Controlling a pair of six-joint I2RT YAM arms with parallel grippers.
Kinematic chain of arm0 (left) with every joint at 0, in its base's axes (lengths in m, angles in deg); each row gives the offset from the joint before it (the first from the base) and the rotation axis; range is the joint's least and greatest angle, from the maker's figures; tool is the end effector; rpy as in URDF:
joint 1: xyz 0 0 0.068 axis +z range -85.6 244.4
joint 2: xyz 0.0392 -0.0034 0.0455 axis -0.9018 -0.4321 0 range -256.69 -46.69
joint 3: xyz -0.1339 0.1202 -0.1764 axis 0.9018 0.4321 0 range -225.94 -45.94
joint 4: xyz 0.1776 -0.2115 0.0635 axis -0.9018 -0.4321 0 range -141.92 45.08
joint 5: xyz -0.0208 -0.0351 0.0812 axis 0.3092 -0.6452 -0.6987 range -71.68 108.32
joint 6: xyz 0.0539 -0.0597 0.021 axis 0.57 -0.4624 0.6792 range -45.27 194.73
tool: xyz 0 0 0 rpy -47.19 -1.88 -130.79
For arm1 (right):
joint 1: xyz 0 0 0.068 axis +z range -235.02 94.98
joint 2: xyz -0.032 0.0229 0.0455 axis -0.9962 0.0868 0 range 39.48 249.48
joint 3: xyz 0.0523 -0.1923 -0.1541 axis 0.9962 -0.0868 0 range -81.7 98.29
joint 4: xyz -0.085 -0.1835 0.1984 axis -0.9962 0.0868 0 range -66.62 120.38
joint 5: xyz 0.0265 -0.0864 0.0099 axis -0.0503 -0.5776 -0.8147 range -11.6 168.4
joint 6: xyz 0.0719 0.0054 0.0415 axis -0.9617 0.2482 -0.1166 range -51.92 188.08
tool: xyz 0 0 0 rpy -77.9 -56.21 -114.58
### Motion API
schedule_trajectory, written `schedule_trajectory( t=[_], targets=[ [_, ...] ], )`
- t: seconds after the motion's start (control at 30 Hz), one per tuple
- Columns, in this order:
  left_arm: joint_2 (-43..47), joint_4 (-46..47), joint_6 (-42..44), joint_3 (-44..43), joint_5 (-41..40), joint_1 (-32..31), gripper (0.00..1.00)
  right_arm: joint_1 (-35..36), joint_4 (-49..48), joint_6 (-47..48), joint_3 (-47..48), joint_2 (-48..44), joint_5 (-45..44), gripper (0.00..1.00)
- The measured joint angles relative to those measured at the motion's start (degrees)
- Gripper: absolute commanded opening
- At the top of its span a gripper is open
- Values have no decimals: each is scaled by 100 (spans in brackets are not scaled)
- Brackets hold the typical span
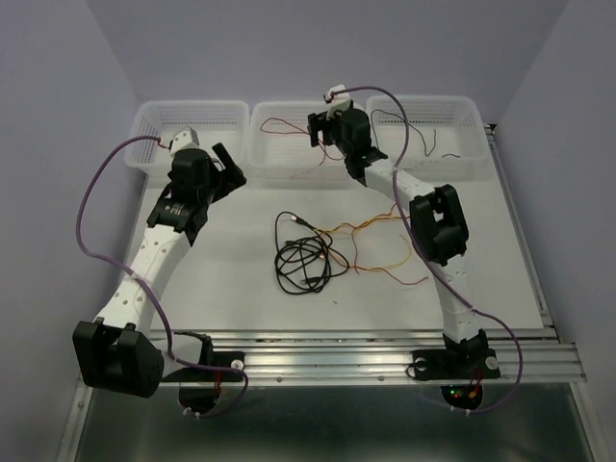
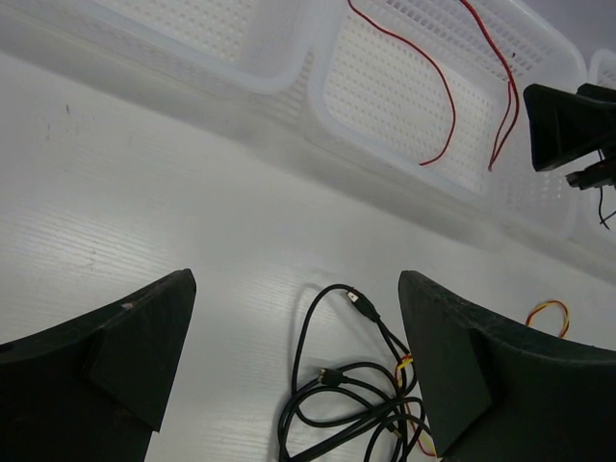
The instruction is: Untangle the cables
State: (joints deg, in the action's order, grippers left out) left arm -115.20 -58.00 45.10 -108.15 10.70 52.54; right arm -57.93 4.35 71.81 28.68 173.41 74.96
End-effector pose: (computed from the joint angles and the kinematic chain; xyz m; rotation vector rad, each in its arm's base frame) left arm 0.3367 -0.0610 0.3209 -0.3860 1.8832 -0.3623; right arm 0.5398 0.2711 0.2243 -0.3957 1.6081 0.2610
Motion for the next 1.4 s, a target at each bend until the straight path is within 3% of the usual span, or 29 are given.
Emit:
schedule_trajectory(
  t=[0.07,0.37,0.67,0.87,1.13,1.4],
  targets=[
    [-2,-2,-4,0,17,0,99,0,70,-7,92,-166,138,100],
    [-72,-50,-37,-57,129,0,99,0,710,-122,-269,-1408,916,100],
    [61,-33,-269,264,621,-79,99,0,981,-1139,-3182,-4321,721,100],
    [201,22,-470,1001,944,-835,99,0,1451,-2020,-5215,-6120,157,100],
    [184,433,-629,1574,1123,-2186,99,0,2837,-2918,-6655,-6931,-540,100],
    [-330,713,-708,1690,1126,-2367,99,0,3421,-3576,-7108,-7237,-1023,100]
  ],
)
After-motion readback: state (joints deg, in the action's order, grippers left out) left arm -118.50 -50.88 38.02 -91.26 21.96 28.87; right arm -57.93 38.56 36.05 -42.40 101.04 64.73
